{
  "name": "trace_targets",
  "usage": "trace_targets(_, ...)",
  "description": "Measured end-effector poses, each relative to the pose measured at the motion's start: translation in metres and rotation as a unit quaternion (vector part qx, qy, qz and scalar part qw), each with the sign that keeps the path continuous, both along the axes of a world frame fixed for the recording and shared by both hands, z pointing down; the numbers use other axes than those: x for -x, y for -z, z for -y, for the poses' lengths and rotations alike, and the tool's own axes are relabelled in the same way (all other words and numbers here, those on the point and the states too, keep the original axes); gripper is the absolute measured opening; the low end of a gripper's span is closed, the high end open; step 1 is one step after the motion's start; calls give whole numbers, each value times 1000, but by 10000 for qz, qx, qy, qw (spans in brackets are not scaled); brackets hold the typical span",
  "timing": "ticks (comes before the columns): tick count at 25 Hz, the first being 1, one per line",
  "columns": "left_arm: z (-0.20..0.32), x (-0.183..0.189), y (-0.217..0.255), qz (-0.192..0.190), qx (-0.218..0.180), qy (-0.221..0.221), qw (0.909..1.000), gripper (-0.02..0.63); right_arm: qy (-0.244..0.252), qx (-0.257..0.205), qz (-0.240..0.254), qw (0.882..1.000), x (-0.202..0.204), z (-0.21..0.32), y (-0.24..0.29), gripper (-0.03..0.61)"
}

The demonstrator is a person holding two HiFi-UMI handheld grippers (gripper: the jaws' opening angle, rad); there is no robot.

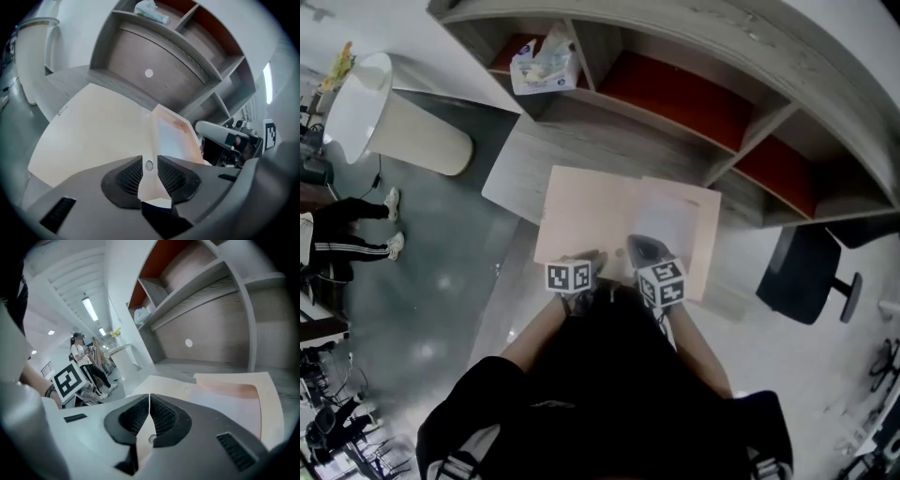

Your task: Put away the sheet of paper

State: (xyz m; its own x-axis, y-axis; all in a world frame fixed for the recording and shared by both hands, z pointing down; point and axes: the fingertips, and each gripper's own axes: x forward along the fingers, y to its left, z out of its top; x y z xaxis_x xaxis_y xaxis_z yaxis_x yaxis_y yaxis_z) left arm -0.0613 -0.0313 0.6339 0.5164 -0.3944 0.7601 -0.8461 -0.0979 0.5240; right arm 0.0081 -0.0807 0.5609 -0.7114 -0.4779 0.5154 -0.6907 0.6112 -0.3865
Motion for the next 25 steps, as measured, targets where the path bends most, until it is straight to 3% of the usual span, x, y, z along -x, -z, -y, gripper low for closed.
trace_targets(8,14,-15,43,552,-1028,-556,9916,48,-44,-468,592,9971,-8,-8,36,17)
trace_targets(14,20,-7,70,783,-1623,-200,9834,45,-396,-949,533,9933,-27,-3,56,17)
trace_targets(18,18,-15,94,981,-2194,-170,9705,45,-608,-1195,437,9900,-40,-13,70,17)
trace_targets(25,-1,-33,138,906,-2979,203,9501,44,-970,-1832,50,9783,-58,-38,108,17)
